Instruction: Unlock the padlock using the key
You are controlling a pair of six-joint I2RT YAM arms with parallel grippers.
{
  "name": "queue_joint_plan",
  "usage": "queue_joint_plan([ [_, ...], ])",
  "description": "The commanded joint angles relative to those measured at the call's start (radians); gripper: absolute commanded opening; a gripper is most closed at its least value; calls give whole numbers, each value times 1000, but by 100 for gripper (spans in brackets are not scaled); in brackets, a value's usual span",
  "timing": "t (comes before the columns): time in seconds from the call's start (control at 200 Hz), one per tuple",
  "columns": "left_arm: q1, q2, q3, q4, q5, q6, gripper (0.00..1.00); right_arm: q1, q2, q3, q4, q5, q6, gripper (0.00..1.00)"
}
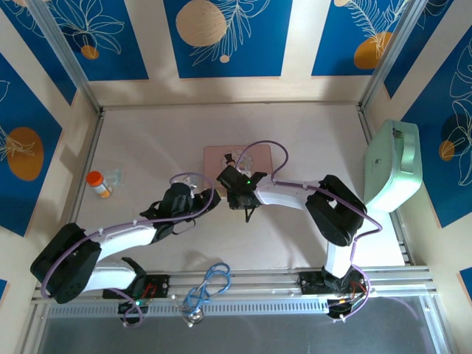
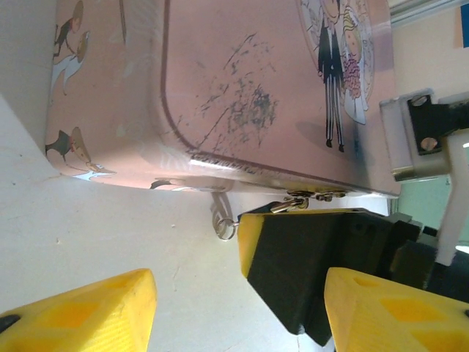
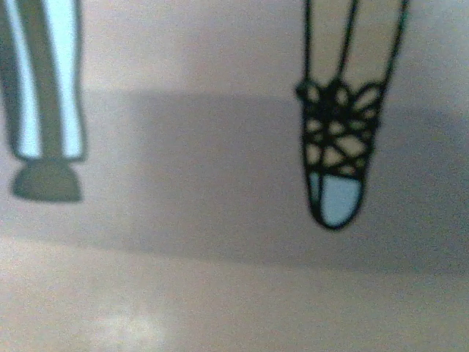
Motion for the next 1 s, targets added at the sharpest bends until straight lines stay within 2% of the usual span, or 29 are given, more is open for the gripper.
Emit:
queue_joint_plan([
  [0.0,-15,21,-16,60,-8,-6,62,6,10,23,-23,-7,13,35],
  [0.135,-20,29,-12,66,-5,0,63,3,12,25,-11,0,11,41],
  [0.26,-23,39,-7,65,-4,1,63,-3,18,23,-5,10,10,42],
  [0.525,-34,74,-13,107,-4,-14,64,-3,19,36,-30,13,12,33],
  [0.8,-49,87,-23,152,-9,-13,76,-1,33,87,-135,-34,28,30],
  [0.895,-58,91,-33,173,-15,-13,75,-1,50,103,-156,-55,26,28],
  [0.995,-71,96,-44,200,-28,-9,67,-6,58,127,-185,-86,23,27],
])
